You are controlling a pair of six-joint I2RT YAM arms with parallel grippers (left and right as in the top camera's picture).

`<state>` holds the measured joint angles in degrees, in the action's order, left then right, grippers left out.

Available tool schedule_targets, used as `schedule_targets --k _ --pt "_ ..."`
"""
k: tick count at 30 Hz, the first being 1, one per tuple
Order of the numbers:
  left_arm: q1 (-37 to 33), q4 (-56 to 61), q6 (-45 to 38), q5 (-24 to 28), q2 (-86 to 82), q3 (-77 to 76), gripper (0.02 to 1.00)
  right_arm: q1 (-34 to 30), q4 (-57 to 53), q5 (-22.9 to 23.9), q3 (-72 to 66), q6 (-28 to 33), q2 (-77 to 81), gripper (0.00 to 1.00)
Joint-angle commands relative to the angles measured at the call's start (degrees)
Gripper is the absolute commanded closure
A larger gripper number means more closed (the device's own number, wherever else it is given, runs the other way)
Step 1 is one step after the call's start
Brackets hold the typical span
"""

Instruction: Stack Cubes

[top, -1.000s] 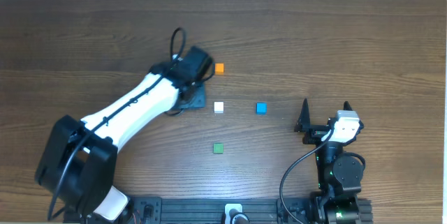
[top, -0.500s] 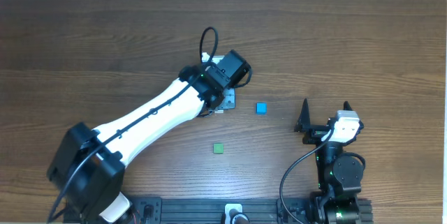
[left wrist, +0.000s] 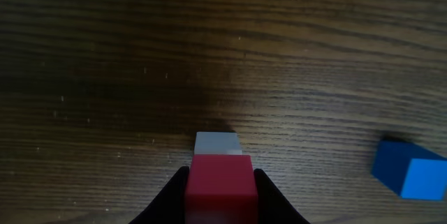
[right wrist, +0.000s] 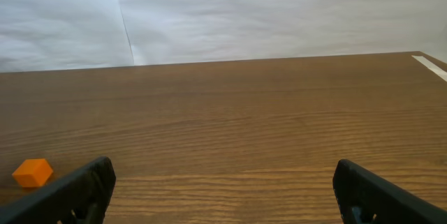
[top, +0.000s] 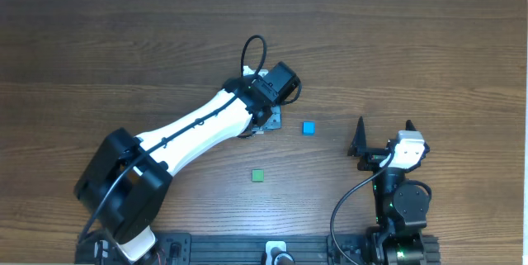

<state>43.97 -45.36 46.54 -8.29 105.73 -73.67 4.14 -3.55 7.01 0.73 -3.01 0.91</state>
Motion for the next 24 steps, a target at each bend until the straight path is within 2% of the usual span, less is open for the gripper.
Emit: schedule_targets --k 1,24 --pt "0.0 0.5 0.9 0.5 2.0 -0.6 0.871 -0.4 0.0 -0.3 -0.4 0.1 -0.4 0.009" --pt "0.0 -0.3 1.8 0.7 2.8 -0.6 0.864 -0.4 0.0 -0.3 -0.4 0.1 -0.4 0.009"
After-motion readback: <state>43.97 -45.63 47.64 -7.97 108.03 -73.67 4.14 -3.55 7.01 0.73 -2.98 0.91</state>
